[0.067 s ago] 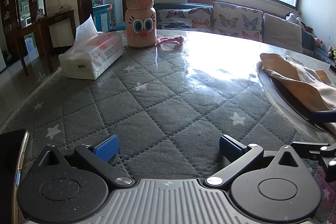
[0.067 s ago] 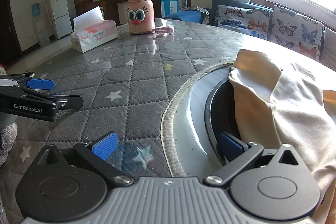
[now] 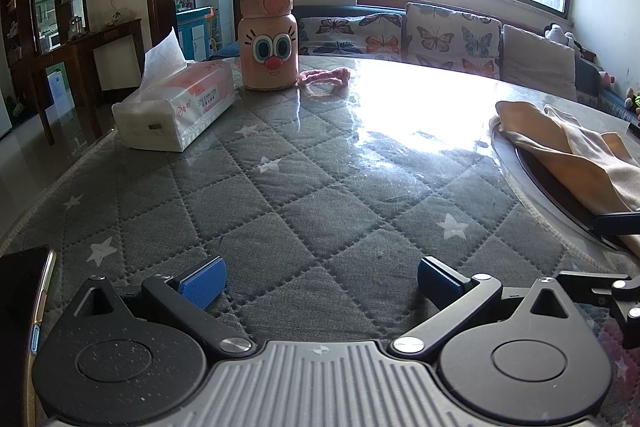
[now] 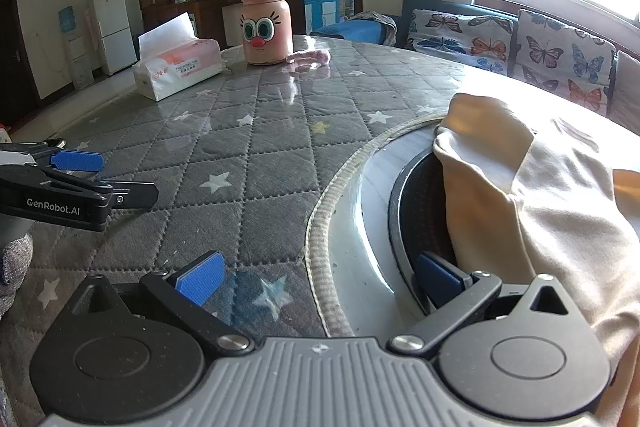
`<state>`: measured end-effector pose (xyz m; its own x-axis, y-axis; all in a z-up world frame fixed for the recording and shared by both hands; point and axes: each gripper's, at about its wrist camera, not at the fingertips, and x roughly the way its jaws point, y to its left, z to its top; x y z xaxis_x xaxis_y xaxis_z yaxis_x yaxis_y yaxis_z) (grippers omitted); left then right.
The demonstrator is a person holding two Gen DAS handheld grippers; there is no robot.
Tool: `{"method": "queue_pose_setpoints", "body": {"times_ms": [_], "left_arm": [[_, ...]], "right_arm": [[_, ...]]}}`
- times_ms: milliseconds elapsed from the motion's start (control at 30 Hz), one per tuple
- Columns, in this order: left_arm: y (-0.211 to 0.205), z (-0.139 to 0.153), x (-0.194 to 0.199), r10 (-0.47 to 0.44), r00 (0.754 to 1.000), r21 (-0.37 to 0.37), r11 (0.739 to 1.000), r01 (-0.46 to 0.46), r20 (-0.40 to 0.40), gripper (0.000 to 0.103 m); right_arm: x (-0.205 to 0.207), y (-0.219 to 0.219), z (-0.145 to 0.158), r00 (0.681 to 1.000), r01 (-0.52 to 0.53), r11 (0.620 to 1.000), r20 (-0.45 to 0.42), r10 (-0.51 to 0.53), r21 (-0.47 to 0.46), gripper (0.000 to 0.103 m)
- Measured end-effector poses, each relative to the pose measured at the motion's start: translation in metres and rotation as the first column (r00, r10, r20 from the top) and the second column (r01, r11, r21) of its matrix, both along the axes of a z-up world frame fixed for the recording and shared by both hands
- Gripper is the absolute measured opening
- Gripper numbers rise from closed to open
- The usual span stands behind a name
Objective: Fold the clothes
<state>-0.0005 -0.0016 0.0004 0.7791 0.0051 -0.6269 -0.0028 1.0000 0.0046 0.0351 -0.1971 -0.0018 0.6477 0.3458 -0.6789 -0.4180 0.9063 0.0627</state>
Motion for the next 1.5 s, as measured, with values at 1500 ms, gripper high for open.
{"method": "queue_pose_setpoints", "body": {"times_ms": [1500], "left_arm": [[-0.154, 0.034, -0.039, -0.291, 0.956, 0.010, 0.957, 0.291, -0.039, 0.103]], "right_arm": [[-0.097, -0.087, 0.043, 0.967, 0.247, 0.967, 0.047, -0.249, 0.055, 0.103]]}}
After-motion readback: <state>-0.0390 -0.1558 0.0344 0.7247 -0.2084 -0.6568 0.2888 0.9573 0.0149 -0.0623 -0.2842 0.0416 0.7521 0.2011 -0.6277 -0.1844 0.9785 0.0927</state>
